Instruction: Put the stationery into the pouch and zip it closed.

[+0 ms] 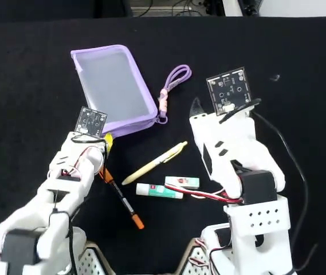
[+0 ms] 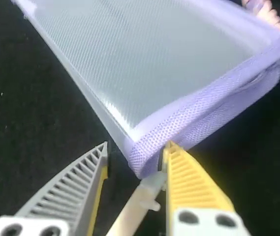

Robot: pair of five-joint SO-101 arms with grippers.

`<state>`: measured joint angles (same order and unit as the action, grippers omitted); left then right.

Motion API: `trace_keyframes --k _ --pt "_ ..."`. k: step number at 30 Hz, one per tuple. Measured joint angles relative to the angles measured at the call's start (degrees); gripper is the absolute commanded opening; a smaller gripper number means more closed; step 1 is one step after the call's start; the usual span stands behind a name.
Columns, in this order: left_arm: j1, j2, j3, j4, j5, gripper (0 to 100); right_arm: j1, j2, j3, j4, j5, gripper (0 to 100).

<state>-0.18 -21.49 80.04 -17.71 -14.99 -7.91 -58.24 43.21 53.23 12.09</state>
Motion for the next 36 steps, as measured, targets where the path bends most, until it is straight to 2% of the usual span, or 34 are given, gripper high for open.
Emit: trace_keyframes --k 12,18,20,28,32,36 --pt "-1.67 15.21 -6.59 -15.03 -0.35 18 0.0 0.0 0.18 0.0 0.0 27.2" --pt "-2.64 22.59 -11.08 -22.42 -0.35 2 0.0 0.0 0.18 0.0 0.0 27.2" --pt "-2.9 25.14 -12.84 -25.32 -1.41 4 0.0 0.0 0.18 0.0 0.0 27.2" --pt "-2.99 34.37 -17.05 -35.25 -12.92 3 0.0 0.0 0.18 0.0 1.93 27.2" --pt "-2.81 34.55 -17.05 -39.56 -13.54 3 0.0 0.0 0.18 0.0 2.11 27.2" --pt "-2.81 34.55 -17.05 -41.32 -9.49 3 0.0 0.0 0.18 0.0 2.11 27.2"
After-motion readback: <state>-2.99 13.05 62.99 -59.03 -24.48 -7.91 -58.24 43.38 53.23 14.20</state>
